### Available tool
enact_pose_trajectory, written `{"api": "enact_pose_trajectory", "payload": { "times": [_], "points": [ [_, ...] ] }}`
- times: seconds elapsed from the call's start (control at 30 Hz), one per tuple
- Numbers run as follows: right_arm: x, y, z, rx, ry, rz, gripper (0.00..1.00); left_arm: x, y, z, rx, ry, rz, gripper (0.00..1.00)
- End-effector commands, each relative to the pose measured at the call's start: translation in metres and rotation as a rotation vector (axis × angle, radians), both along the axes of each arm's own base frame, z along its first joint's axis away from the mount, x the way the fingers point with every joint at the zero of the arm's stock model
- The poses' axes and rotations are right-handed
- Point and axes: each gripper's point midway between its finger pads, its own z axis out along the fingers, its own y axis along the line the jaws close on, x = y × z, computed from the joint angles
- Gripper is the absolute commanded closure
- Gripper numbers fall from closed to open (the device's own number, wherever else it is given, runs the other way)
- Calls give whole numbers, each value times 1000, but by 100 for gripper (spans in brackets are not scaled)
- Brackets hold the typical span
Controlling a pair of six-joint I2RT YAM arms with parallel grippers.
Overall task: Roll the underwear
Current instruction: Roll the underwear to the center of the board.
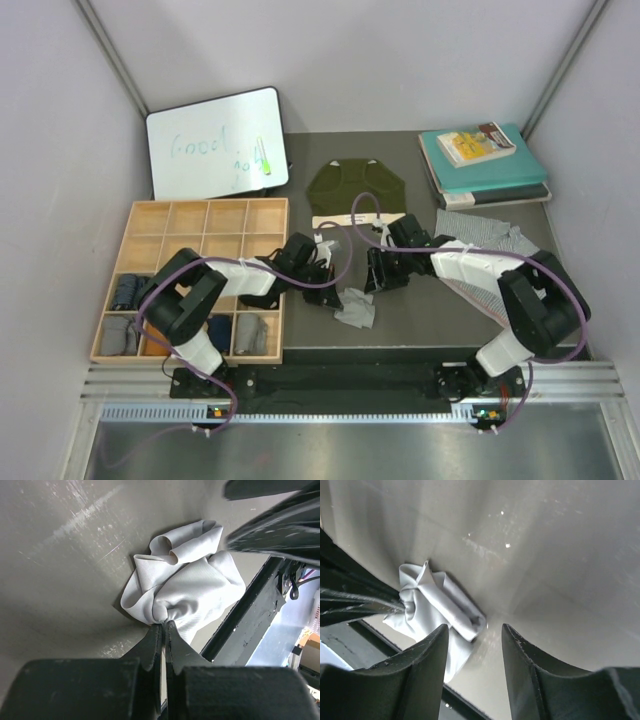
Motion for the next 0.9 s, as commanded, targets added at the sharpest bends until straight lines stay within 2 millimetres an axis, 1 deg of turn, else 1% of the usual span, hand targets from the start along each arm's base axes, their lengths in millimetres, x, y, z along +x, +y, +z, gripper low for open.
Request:
{"api": "enact_pose_trajectory", "payload": {
  "times": [0.0, 0.2, 0.27, 0.37, 0.4, 0.43, 0.47, 0.57, 0.7, 0.73, 0.87],
  "points": [
    [16, 25, 10, 105, -70, 86, 53, 5, 7, -14, 73, -14, 6, 100],
    [12, 39, 5, 147, -66, 134, 53, 4, 7, -14, 77, -7, 7, 100],
    [13, 41, 4, 148, -67, 136, 55, 4, 7, -14, 76, -5, 8, 100],
    [12, 42, -3, 144, -47, 146, 62, 4, 7, -13, 74, -8, 7, 100],
    [13, 42, -4, 143, -43, 145, 70, 4, 7, -13, 75, -7, 7, 100],
    [13, 44, -2, 149, -45, 148, 75, 4, 7, -13, 78, -6, 7, 100],
    [14, 46, 0, 155, -53, 149, 85, 4, 8, -14, 84, -2, 9, 100],
    [13, 50, 9, 178, -70, 154, 100, 2, 8, -15, 87, 13, 6, 100],
    [13, 57, 20, 203, -94, 158, 100, 4, 7, -15, 88, 12, 8, 100],
    [12, 59, 22, 208, -98, 163, 100, 0, 11, -18, 115, 36, 8, 100],
    [3, 65, 27, 205, -112, 186, 100, -2, 14, -22, 141, 58, 13, 100]
  ]
}}
